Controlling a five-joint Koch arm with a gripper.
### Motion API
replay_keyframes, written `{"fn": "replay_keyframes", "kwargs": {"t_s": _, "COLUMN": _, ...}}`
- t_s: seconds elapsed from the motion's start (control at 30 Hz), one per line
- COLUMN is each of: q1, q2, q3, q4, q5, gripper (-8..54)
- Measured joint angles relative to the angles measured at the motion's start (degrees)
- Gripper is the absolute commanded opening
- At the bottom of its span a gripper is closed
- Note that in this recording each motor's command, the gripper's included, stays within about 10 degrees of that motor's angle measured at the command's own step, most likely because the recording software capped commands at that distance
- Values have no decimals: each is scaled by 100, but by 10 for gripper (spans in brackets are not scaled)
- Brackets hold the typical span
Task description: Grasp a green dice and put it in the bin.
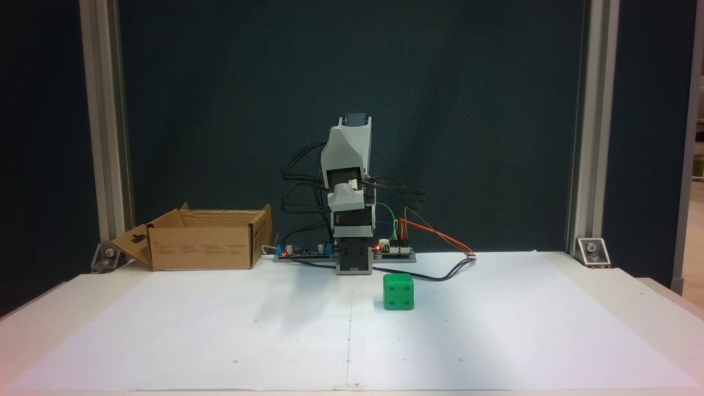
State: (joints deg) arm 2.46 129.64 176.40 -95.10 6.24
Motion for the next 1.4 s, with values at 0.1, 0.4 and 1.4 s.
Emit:
{"fn": "replay_keyframes", "kwargs": {"t_s": 0.1, "q1": 387, "q2": 0, "q3": 0, "q4": 545, "q5": 0, "gripper": 447}}
{"fn": "replay_keyframes", "kwargs": {"t_s": 0.4, "q1": 527, "q2": 0, "q3": 0, "q4": 668, "q5": 0, "gripper": 447}}
{"fn": "replay_keyframes", "kwargs": {"t_s": 1.4, "q1": 598, "q2": 0, "q3": 0, "q4": 668, "q5": 0, "gripper": 447}}
